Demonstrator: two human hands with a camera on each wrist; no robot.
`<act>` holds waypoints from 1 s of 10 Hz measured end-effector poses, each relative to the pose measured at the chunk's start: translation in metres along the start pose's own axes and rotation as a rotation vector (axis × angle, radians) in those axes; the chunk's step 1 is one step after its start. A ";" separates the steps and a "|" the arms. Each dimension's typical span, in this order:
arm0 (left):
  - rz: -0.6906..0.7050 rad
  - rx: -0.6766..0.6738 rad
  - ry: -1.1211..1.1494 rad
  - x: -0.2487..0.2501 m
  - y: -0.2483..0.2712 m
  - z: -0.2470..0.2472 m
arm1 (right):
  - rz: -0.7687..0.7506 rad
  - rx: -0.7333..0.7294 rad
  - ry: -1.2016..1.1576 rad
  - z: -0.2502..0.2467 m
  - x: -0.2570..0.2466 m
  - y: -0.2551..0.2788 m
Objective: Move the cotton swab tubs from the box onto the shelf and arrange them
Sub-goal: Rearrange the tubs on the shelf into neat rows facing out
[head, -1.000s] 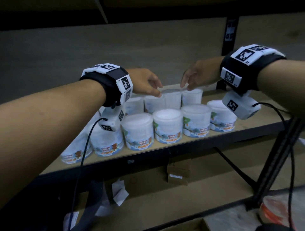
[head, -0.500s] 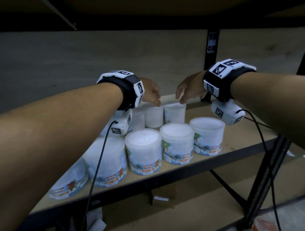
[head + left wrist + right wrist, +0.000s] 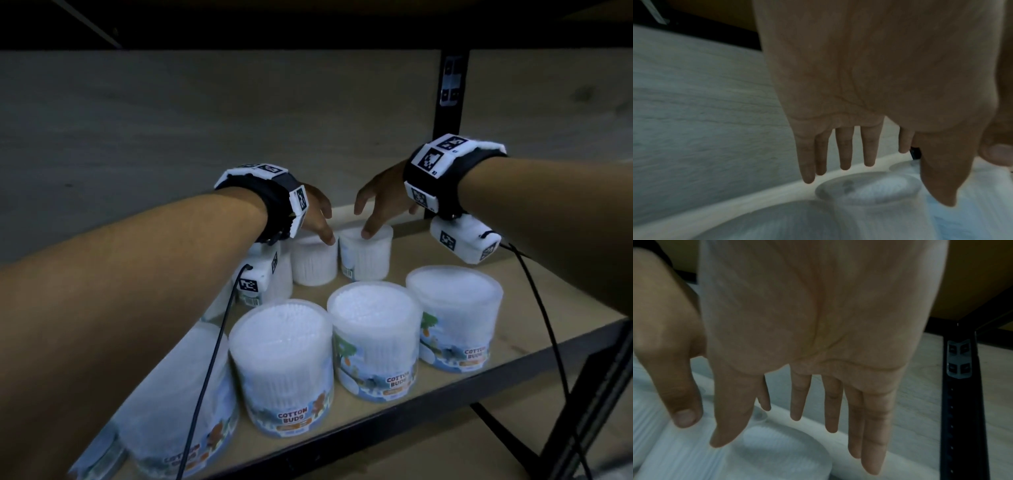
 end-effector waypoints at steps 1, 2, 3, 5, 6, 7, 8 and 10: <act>-0.010 -0.023 -0.026 0.002 -0.007 0.010 | -0.012 -0.017 -0.020 0.005 -0.001 -0.006; -0.005 -0.021 -0.070 0.002 -0.010 0.016 | -0.020 -0.025 -0.041 0.013 -0.002 -0.010; -0.003 -0.019 -0.068 0.002 -0.008 0.018 | -0.013 -0.047 -0.098 0.017 -0.003 -0.014; 0.023 -0.011 -0.082 0.004 -0.004 0.018 | 0.017 -0.100 -0.192 0.014 -0.007 -0.013; 0.047 -0.024 -0.095 0.007 0.000 0.015 | -0.002 -0.086 -0.199 0.013 -0.006 -0.007; 0.066 -0.032 -0.088 0.009 0.003 0.014 | -0.010 -0.080 -0.202 0.011 -0.004 -0.002; 0.079 -0.038 -0.071 0.011 0.007 0.013 | -0.002 -0.093 -0.198 0.012 -0.004 0.003; 0.095 -0.032 -0.043 0.014 0.019 0.008 | 0.021 -0.124 -0.153 0.012 0.005 0.006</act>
Point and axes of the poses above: each hand's wrist, its own y-axis away from the middle knuckle, its own z-axis out of the palm, x = y × z, the point moved 1 cm from there along -y, towards the middle knuckle
